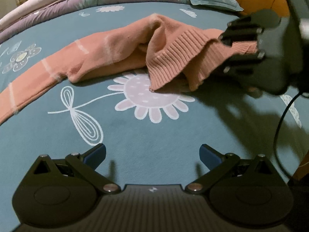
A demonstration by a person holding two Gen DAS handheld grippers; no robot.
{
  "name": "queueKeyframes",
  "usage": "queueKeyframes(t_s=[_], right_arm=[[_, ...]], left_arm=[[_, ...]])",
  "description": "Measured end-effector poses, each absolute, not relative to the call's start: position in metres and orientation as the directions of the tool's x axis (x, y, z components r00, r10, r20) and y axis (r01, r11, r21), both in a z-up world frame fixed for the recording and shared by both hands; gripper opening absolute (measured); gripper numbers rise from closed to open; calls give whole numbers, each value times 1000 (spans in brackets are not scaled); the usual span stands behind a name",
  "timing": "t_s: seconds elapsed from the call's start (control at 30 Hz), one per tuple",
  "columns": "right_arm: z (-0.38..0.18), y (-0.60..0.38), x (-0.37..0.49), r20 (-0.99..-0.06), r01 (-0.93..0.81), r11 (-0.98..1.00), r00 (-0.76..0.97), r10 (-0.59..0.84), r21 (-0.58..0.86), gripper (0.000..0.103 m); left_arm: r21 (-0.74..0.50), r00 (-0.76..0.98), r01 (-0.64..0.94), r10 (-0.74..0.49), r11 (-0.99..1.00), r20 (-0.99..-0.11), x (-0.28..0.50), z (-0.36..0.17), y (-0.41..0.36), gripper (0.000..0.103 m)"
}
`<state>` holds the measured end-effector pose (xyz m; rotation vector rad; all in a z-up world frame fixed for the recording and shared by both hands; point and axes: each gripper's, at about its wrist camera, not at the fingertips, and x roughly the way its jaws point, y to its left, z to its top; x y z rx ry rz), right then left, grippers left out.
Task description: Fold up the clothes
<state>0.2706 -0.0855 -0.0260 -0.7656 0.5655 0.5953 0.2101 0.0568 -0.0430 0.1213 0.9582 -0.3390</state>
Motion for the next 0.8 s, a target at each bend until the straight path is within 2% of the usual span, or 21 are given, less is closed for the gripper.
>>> queueKeyframes(t_s=[0.17, 0.37, 0.5, 0.6, 0.8], right_arm=[[21, -95, 269, -710, -759, 625, 543, 449, -185, 12], [57, -91, 255, -701, -828, 556, 352, 621, 77, 12], [65, -72, 236, -698, -863, 477, 239, 674, 165, 12], [58, -54, 222, -732, -884, 426, 160, 663, 192, 13], [28, -21, 195, -832, -920, 341, 29, 555, 195, 38]], left_arm=[[-40, 529, 333, -222, 942, -819, 200, -45, 64, 102], [-20, 535, 301, -186, 953, -824, 179, -46, 77, 102], [-10, 538, 257, -152, 966, -829, 161, -47, 90, 102], [-22, 541, 210, -135, 977, -830, 145, -47, 104, 102], [-20, 546, 112, -78, 994, -834, 121, -49, 132, 102]])
